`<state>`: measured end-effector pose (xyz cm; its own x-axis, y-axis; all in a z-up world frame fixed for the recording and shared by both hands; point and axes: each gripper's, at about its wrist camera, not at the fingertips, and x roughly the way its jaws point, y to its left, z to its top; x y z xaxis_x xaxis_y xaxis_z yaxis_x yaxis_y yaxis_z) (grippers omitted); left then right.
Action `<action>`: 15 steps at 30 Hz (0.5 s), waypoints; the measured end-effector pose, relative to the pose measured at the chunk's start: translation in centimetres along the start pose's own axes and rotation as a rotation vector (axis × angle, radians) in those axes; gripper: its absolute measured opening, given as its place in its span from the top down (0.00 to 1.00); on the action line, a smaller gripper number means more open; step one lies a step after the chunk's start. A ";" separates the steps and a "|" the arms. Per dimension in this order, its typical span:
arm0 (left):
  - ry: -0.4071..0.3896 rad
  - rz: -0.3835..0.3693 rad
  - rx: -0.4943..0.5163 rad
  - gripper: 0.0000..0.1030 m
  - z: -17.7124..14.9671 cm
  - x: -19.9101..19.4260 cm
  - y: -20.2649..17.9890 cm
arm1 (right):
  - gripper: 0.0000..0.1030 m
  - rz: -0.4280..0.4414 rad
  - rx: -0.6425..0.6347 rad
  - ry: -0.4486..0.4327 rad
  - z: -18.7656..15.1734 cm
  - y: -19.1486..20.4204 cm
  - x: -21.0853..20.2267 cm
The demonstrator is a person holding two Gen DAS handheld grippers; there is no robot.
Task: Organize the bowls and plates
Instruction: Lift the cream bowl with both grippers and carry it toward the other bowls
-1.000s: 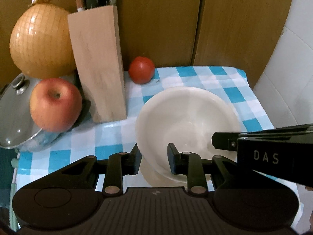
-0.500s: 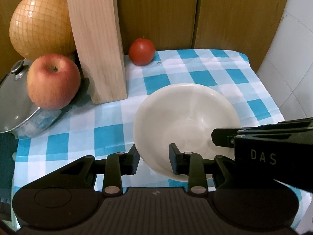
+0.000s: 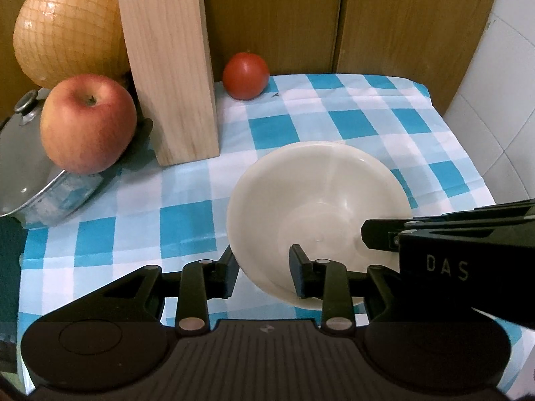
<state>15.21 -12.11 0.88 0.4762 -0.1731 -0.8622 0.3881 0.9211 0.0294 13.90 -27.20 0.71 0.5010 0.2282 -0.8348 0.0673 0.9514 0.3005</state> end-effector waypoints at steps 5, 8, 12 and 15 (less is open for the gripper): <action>0.000 -0.001 0.002 0.62 0.1 0.1 0.0 | 0.92 -0.015 -0.001 -0.005 0.1 0.0 0.3; 0.000 0.002 0.007 0.62 0.1 0.3 -0.2 | 0.91 -0.025 -0.010 -0.011 0.1 0.0 0.3; 0.003 0.003 0.005 0.62 0.1 0.4 -0.2 | 0.90 -0.032 -0.019 -0.014 0.1 0.2 0.4; 0.005 0.003 0.007 0.62 0.1 0.5 -0.2 | 0.90 -0.033 -0.018 -0.011 0.2 0.2 0.5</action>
<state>15.46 -12.42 0.52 0.4737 -0.1686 -0.8644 0.3920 0.9193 0.0355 14.31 -26.94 0.45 0.5080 0.1948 -0.8391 0.0679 0.9620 0.2644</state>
